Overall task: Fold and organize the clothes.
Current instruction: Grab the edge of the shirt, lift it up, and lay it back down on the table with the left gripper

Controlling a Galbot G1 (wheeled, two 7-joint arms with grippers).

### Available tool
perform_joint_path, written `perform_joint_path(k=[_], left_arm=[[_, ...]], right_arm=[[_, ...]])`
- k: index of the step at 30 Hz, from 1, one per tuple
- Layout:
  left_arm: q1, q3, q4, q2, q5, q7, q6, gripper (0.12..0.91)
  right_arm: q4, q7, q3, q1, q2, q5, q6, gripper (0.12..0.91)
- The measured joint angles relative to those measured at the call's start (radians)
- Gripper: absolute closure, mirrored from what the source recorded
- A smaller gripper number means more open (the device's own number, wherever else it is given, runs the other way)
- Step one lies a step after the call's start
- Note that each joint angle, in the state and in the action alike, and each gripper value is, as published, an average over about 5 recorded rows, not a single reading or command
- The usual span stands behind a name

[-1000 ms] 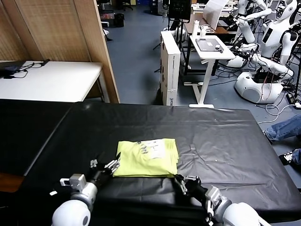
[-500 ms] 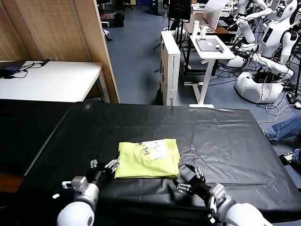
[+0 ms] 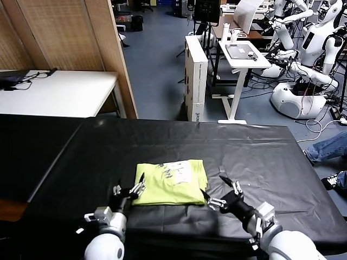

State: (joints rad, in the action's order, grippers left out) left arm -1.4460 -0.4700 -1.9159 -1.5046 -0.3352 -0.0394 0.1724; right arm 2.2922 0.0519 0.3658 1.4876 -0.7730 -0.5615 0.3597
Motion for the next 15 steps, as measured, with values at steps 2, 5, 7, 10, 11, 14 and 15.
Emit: perform_joint_path(k=[2, 5, 7, 10, 11, 14, 15], left_arm=[[0.001, 0.002, 0.007, -0.003, -0.005, 0.001, 0.001, 0.123], [-0.001, 0.006, 0.012, -0.006, -0.01, 0.003, 0.0, 0.123], [-0.001, 0.01, 0.014, -0.009, -0.012, 0.005, 0.0, 0.123], [0.001, 0.013, 0.018, -0.012, -0.014, 0.008, -0.001, 0.124], [0.001, 0.013, 0.019, -0.013, -0.016, 0.009, -0.001, 0.125], [0.002, 0.013, 0.022, -0.013, -0.025, 0.013, 0.0, 0.164], [0.002, 0.013, 0.023, -0.013, -0.03, 0.015, 0.002, 0.199]], right_arm=[[0.003, 0.0, 0.006, 0.002, -0.001, -0.001, 0.0, 0.118], [0.004, 0.0, 0.011, 0.002, -0.002, -0.001, 0.0, 0.118], [0.004, 0.0, 0.013, 0.002, -0.002, -0.001, 0.001, 0.118], [0.005, 0.0, 0.016, 0.003, -0.003, -0.001, 0.001, 0.118], [0.006, 0.0, 0.016, 0.004, -0.003, -0.001, 0.001, 0.118], [0.007, 0.0, 0.018, 0.006, -0.003, 0.0, 0.001, 0.118], [0.007, 0.0, 0.018, 0.006, -0.004, 0.001, 0.001, 0.118]])
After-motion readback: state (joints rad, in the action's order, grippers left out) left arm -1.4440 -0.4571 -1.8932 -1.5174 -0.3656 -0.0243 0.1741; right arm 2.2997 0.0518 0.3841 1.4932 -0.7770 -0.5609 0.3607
